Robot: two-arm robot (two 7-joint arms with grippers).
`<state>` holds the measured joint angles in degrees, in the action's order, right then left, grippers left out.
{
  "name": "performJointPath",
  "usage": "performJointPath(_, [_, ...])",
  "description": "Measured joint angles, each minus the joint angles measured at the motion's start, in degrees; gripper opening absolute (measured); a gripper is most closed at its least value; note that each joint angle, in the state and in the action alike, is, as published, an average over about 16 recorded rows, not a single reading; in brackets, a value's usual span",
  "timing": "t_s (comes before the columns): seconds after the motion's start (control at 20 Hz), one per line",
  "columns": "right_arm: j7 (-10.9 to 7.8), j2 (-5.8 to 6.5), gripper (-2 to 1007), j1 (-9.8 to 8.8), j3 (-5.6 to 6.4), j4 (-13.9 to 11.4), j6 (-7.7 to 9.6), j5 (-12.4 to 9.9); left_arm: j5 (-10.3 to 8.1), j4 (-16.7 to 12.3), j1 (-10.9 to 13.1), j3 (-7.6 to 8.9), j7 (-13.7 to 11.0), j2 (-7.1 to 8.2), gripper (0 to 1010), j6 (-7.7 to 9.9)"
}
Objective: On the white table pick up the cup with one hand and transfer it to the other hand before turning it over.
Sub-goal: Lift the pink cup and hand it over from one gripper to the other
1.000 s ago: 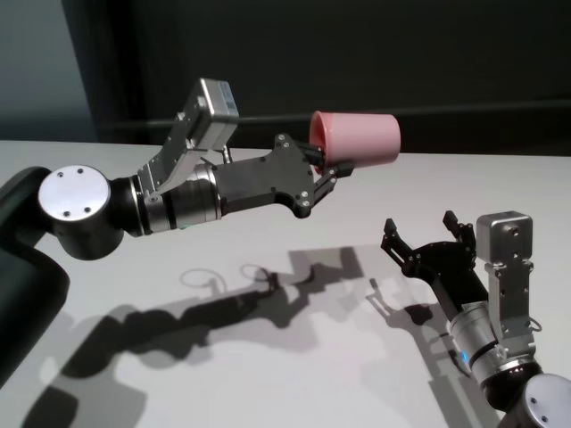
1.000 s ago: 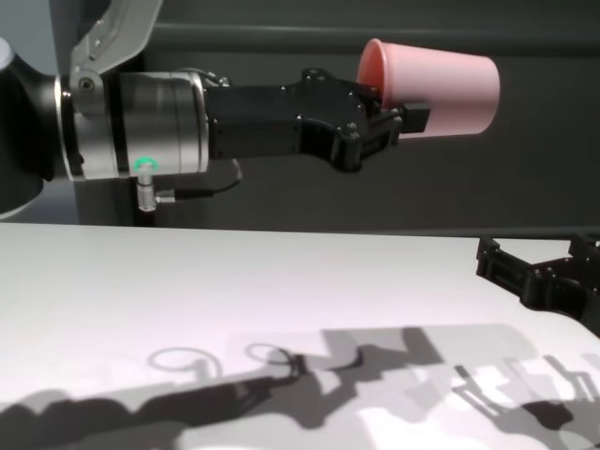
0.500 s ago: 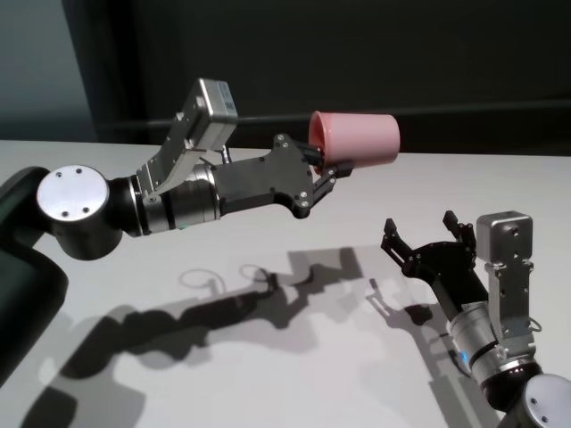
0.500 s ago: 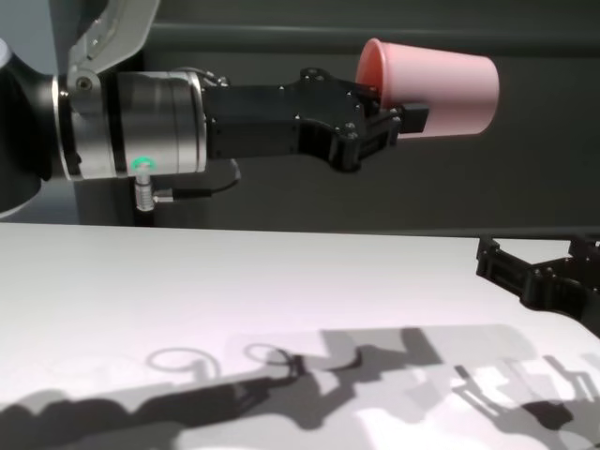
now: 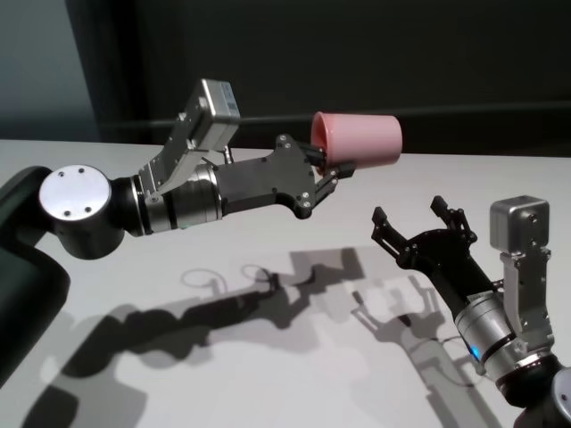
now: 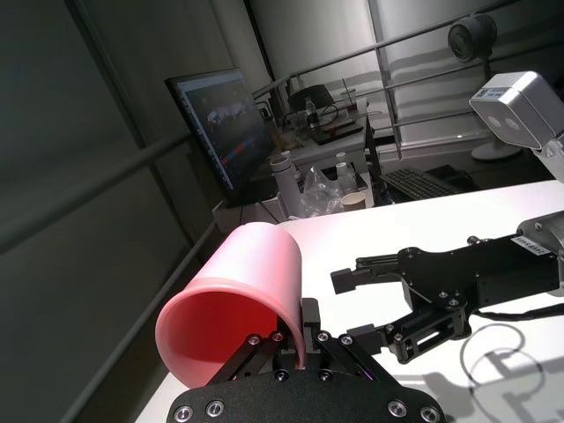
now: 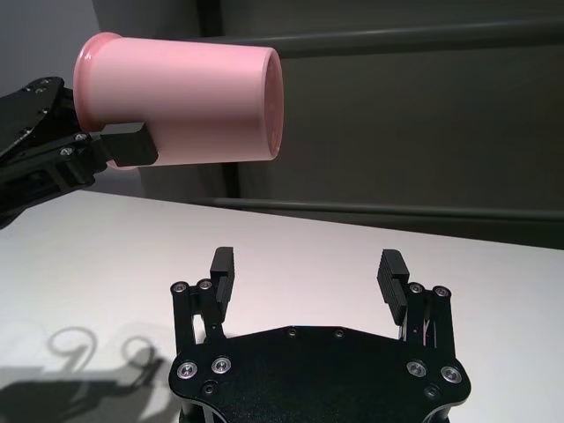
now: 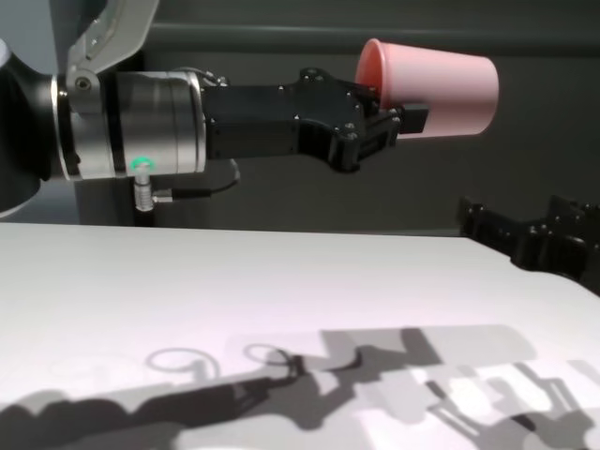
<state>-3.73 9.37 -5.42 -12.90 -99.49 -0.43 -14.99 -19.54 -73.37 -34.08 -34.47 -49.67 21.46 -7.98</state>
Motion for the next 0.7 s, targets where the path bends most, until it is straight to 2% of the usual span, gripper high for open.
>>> performJointPath(0.1, [-2.06, 0.05, 1000, -0.68, 0.87, -1.1, -0.21, -2.0, 0.01, 0.0, 0.0, 0.01, 0.0, 0.01, 48, 0.0])
performJointPath(0.25, [-5.95, 0.13, 1000, -1.68, 2.52, -2.1, -0.95, -6.5, 0.02, 0.0, 0.0, 0.02, 0.0, 0.02, 48, 0.0])
performJointPath(0.45, [-12.02, 0.21, 1000, -2.59, 4.98, -2.0, -1.76, -14.9, 0.04, 0.0, 0.0, 0.04, 0.0, 0.03, 48, 0.0])
performJointPath(0.7, [-19.15, 0.3, 1000, -2.9, 7.5, -0.4, -1.95, -25.7, 0.05, -0.1, 0.0, 0.05, 0.0, 0.04, 48, 0.01])
